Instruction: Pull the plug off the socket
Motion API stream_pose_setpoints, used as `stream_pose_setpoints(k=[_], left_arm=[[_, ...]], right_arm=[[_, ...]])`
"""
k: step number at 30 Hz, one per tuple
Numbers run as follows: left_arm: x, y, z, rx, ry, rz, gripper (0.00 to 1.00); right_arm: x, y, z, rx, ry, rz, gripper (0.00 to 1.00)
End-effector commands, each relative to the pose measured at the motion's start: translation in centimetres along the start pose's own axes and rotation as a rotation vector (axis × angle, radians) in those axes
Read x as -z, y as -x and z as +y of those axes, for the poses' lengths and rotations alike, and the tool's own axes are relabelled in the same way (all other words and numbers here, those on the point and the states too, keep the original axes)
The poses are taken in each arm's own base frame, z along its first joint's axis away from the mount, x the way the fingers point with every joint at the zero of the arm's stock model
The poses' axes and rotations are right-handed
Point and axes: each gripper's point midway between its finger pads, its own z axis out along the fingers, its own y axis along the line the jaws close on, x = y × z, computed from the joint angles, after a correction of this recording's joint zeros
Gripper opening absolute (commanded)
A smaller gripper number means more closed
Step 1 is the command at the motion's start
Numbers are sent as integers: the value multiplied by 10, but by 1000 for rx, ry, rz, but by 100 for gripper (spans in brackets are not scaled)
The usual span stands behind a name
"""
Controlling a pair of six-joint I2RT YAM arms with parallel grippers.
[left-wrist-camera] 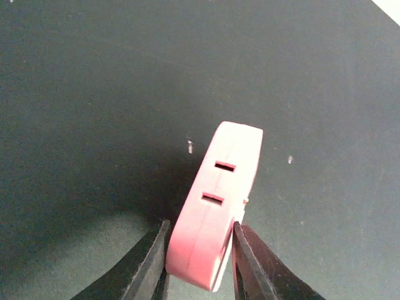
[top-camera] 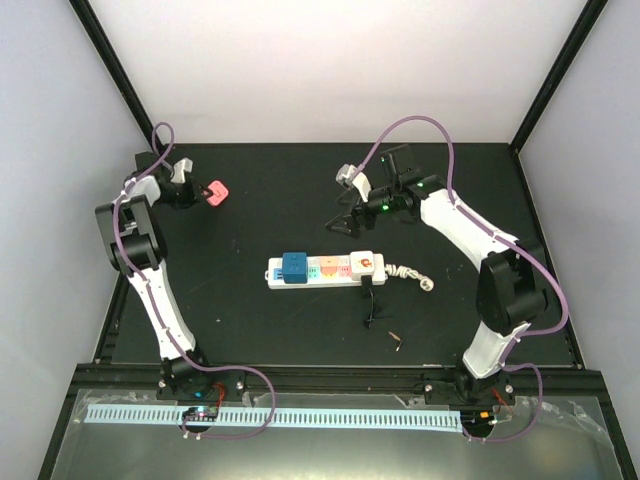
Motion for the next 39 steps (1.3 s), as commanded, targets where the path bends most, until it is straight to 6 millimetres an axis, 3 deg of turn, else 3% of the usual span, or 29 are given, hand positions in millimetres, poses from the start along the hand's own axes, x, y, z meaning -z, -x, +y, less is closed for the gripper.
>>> stream_pose_setpoints(k=[1,3,7,15,16,24,30,39], left_arm=[[-5,4,12,72,26,28,30],[-6,5,14,80,32,35,32],[-4,6,14,73,40,33,47],[28,22,-9,-67,72,-3,97],[34,23,-13,-99,80,-8,98],[89,42,-39,-283,198,-71,99],[114,50,-56,-404,233,-128,99],[142,35,-138,-732,-26,-247,99]], right_arm=[[3,7,4,18,9,-28,100],[3,6,4,16,13,-28,100],[3,5,6,22,15,-30,100],[3,-2,8,72,13,-37,100],[2,-4,8,78,13,-37,100],[1,-10,7,113,13,-8,100],[4,-7,6,155,-4,8,100],[10,-20,13,280,-4,70,100]])
